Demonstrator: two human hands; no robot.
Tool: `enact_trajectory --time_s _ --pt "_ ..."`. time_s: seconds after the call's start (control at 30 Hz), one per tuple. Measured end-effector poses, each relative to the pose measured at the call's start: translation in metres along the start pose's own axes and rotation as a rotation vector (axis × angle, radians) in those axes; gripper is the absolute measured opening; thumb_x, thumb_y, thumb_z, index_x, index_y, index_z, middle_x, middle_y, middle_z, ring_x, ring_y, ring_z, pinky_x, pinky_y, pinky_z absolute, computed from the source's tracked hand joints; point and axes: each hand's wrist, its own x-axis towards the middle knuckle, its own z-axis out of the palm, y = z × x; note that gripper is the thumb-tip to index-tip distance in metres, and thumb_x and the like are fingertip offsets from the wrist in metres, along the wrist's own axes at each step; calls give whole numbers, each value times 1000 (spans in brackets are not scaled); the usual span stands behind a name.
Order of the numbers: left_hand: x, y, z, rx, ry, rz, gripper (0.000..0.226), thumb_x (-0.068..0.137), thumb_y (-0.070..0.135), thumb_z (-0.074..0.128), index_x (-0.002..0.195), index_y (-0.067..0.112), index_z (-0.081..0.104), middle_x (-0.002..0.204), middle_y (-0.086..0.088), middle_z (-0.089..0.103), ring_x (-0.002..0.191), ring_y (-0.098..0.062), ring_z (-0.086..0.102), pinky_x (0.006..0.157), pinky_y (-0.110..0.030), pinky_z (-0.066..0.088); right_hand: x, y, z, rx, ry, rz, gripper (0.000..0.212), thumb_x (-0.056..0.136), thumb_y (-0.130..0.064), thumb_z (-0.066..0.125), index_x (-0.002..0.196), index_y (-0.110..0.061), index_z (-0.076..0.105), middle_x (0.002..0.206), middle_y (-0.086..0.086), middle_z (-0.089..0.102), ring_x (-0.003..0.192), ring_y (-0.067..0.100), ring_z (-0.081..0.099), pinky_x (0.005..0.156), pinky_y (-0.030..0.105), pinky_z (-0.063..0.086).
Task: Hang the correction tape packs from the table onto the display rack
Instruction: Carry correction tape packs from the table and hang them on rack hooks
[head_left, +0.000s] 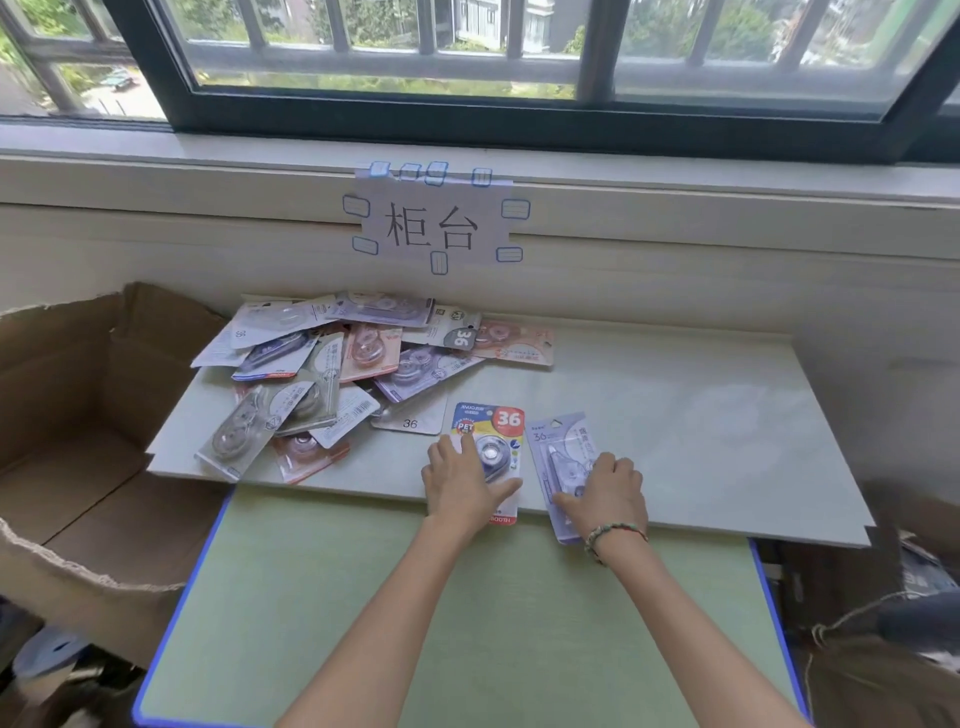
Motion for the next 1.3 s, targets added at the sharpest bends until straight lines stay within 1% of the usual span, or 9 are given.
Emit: enact_trajectory --time_s 0.1,0.2,0.3,0.47,0.73,0.83,1.07,1.17,1.3 --pt "-3 7 0 33 -4 -35 105 73 66 67 149 13 19 144 -14 30 133 -29 28 105 -38 31 4 -6 -1 -35 -42 -2 88 73 -59 70 135 -9 32 133 10 39 123 28 37 95 33 39" --pt "-5 12 1 4 -13 -61 117 69 59 75 152 13 7 145 -14 29 134 -29 27 106 -37 31 2 -8 1 -95 -35 -21 88 71 -56 73 135 -10 33 133 9 38 123 27 37 95 32 39" --pt "-11 12 1 -28 -33 -80 121 68 53 79 152 10 4 146 -12 27 135 -28 26 106 -39 32 -5 0 3 -116 -28 -33 90 73 -53 73 137 -9 29 134 9 36 123 26 37 95 32 38" --pt "-23 14 0 22 -90 -142 125 67 48 82 152 7 -1 149 -11 20 136 -27 23 107 -42 31 -20 8 5 -142 -56 -7 111 72 -50 75 148 -4 8 142 10 27 130 25 32 101 33 36" --pt "-27 24 0 -37 -42 -193 132 65 49 83 150 -1 -4 152 -15 18 139 -30 22 112 -39 26 -20 0 1 -123 -44 15 113 76 -37 74 147 1 -4 144 12 25 130 26 31 102 33 35" --pt "-33 21 4 -126 1 -199 130 66 46 82 150 -1 -6 154 -14 17 141 -30 20 114 -41 23 -24 6 2 -57 -22 -5 114 76 -36 74 147 2 -6 146 13 22 132 27 29 106 34 33" --pt "-46 18 -13 -355 146 -139 128 62 41 83 151 9 -3 144 -7 15 131 -32 27 102 -46 40 -29 13 -25 270 64 -21 113 71 -28 78 148 -4 -1 143 14 17 129 33 27 103 39 34" --pt "-50 18 -29 -350 174 -85 128 61 43 83 151 14 -3 141 -9 17 133 -30 25 102 -47 36 -36 9 -41 334 145 -39 114 68 -23 80 149 -5 1 142 14 17 127 33 28 105 37 31" --pt "-56 21 -56 -389 161 17 129 65 44 82 152 17 -9 150 -14 23 140 -29 22 109 -46 27 -58 9 -63 371 240 -7 115 70 -24 80 150 -8 -2 141 15 20 127 34 31 105 36 31"
